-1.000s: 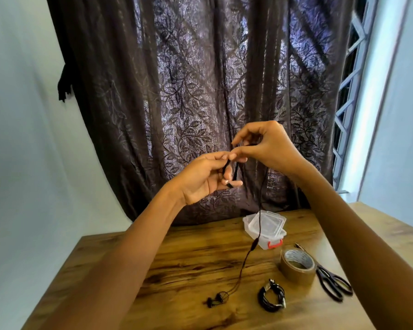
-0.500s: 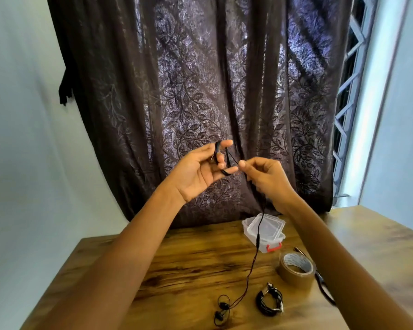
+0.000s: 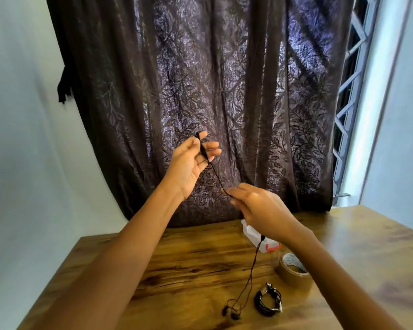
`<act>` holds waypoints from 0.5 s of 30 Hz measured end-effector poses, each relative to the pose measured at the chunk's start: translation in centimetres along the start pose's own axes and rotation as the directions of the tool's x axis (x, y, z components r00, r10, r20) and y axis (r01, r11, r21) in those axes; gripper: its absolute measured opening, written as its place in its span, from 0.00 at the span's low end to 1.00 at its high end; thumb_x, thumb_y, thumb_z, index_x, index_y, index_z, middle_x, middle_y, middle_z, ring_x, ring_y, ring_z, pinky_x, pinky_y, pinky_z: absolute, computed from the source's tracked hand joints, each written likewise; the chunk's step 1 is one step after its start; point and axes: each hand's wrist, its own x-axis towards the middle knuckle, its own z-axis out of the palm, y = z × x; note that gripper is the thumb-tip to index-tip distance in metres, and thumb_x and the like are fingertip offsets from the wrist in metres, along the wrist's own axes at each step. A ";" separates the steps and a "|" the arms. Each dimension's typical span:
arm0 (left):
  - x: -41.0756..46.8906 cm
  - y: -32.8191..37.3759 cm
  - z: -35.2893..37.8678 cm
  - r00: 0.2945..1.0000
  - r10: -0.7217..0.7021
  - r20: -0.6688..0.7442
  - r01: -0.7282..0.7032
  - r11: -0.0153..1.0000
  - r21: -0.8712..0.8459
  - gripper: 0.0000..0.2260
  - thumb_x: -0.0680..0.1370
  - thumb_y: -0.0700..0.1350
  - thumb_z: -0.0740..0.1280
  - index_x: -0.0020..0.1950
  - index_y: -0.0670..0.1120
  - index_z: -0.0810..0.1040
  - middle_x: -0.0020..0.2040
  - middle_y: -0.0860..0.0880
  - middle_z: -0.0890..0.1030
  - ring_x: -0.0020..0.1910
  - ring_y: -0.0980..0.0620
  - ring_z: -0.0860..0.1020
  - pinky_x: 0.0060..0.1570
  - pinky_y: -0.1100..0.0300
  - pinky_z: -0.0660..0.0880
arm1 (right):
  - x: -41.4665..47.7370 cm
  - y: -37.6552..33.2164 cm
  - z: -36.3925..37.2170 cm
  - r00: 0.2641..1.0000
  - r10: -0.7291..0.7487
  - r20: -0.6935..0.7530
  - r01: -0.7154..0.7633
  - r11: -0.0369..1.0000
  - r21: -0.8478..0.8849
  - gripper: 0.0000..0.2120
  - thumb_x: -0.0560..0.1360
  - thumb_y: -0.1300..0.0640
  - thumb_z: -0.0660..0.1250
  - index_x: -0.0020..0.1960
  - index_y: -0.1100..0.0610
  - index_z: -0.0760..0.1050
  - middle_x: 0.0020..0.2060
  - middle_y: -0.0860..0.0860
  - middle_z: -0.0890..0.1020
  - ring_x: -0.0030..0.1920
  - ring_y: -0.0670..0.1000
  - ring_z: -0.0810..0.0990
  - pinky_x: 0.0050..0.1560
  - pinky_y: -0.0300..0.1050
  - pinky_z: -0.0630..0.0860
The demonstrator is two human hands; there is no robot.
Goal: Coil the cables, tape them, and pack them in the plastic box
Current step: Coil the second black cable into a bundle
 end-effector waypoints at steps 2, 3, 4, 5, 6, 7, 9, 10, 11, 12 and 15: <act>-0.2 -0.4 0.1 1.000 0.019 0.007 -0.020 0.991 0.130 0.13 0.82 0.39 0.51 0.63 0.42 0.71 0.40 0.48 0.83 0.39 0.53 0.82 0.55 0.56 0.75 | 0.5 -0.3 -1.3 0.990 -0.105 -0.095 0.093 0.988 -0.125 0.15 0.75 0.61 0.66 0.61 0.53 0.76 0.46 0.52 0.79 0.41 0.56 0.81 0.32 0.49 0.76; -0.3 -0.6 0.3 0.999 0.025 0.022 -0.029 0.980 0.195 0.13 0.82 0.40 0.51 0.63 0.42 0.70 0.41 0.48 0.82 0.40 0.53 0.82 0.56 0.57 0.75 | 0.8 -0.3 -1.9 0.975 -0.154 -0.159 0.127 0.978 -0.167 0.15 0.71 0.64 0.70 0.56 0.53 0.79 0.41 0.52 0.79 0.36 0.55 0.81 0.26 0.46 0.75; -0.5 -0.7 0.5 0.999 0.028 0.044 -0.038 0.967 0.253 0.13 0.83 0.40 0.51 0.63 0.43 0.70 0.42 0.48 0.82 0.41 0.54 0.82 0.56 0.58 0.75 | 1.3 -0.2 -2.5 0.953 -0.196 -0.231 0.151 0.969 -0.197 0.14 0.68 0.65 0.72 0.52 0.54 0.81 0.37 0.52 0.79 0.32 0.54 0.80 0.22 0.44 0.73; -0.7 -0.8 0.7 0.997 0.021 0.071 -0.042 0.953 0.299 0.13 0.82 0.40 0.51 0.64 0.43 0.70 0.42 0.49 0.82 0.41 0.55 0.82 0.54 0.60 0.76 | 1.8 -0.2 -3.2 0.933 -0.226 -0.280 0.170 0.963 -0.211 0.11 0.68 0.65 0.71 0.48 0.55 0.82 0.36 0.51 0.79 0.31 0.53 0.79 0.22 0.42 0.73; -0.9 -0.9 1.0 0.995 0.004 0.098 -0.037 0.940 0.340 0.13 0.82 0.40 0.51 0.63 0.43 0.71 0.41 0.50 0.82 0.39 0.57 0.82 0.49 0.64 0.77 | 2.3 -0.2 -3.9 0.911 -0.254 -0.324 0.191 0.958 -0.214 0.08 0.70 0.63 0.69 0.47 0.55 0.82 0.35 0.52 0.79 0.32 0.53 0.79 0.23 0.42 0.72; -1.0 -0.9 1.2 0.992 -0.022 0.124 -0.027 0.924 0.382 0.13 0.82 0.40 0.52 0.62 0.44 0.72 0.39 0.52 0.83 0.37 0.59 0.82 0.44 0.67 0.77 | 2.8 -0.2 -4.7 0.895 -0.263 -0.361 0.205 0.960 -0.192 0.08 0.72 0.59 0.65 0.45 0.56 0.83 0.36 0.52 0.79 0.32 0.53 0.78 0.25 0.42 0.72; -1.2 -0.8 1.6 0.979 -0.081 0.185 -0.013 0.888 0.461 0.11 0.82 0.40 0.53 0.57 0.46 0.74 0.35 0.53 0.83 0.34 0.58 0.81 0.42 0.66 0.75 | 3.8 0.1 -6.1 0.873 -0.246 -0.422 0.212 0.969 -0.126 0.12 0.73 0.54 0.62 0.43 0.56 0.83 0.37 0.52 0.80 0.33 0.53 0.79 0.28 0.42 0.73; -1.3 -0.8 1.8 0.970 -0.112 0.214 -0.006 0.875 0.483 0.11 0.82 0.40 0.53 0.54 0.47 0.75 0.33 0.52 0.82 0.33 0.56 0.79 0.43 0.63 0.74 | 4.2 0.3 -6.7 0.865 -0.228 -0.448 0.209 0.974 -0.091 0.11 0.72 0.53 0.63 0.43 0.57 0.83 0.38 0.52 0.80 0.34 0.53 0.79 0.30 0.43 0.74; -1.4 -0.7 2.0 0.961 -0.141 0.238 0.006 0.871 0.491 0.12 0.82 0.40 0.53 0.51 0.46 0.75 0.31 0.52 0.82 0.32 0.54 0.77 0.43 0.61 0.73 | 4.7 0.7 -7.1 0.864 -0.201 -0.462 0.200 0.978 -0.053 0.09 0.71 0.53 0.66 0.43 0.56 0.83 0.39 0.52 0.80 0.36 0.52 0.79 0.32 0.44 0.75; -1.5 -0.6 2.2 0.953 -0.165 0.254 0.022 0.874 0.485 0.12 0.82 0.39 0.53 0.50 0.46 0.76 0.30 0.51 0.80 0.32 0.53 0.75 0.42 0.61 0.73 | 5.1 1.1 -7.3 0.863 -0.173 -0.475 0.189 0.982 -0.014 0.07 0.70 0.54 0.69 0.44 0.56 0.83 0.40 0.51 0.80 0.37 0.51 0.79 0.33 0.46 0.76; -1.6 0.0 2.8 0.937 -0.207 0.281 0.079 0.910 0.406 0.14 0.82 0.38 0.52 0.49 0.42 0.78 0.27 0.50 0.77 0.28 0.54 0.72 0.52 0.51 0.76 | 6.1 2.5 -7.6 0.882 -0.090 -0.462 0.174 0.975 0.141 0.05 0.70 0.57 0.72 0.44 0.55 0.83 0.40 0.48 0.79 0.39 0.49 0.78 0.38 0.50 0.76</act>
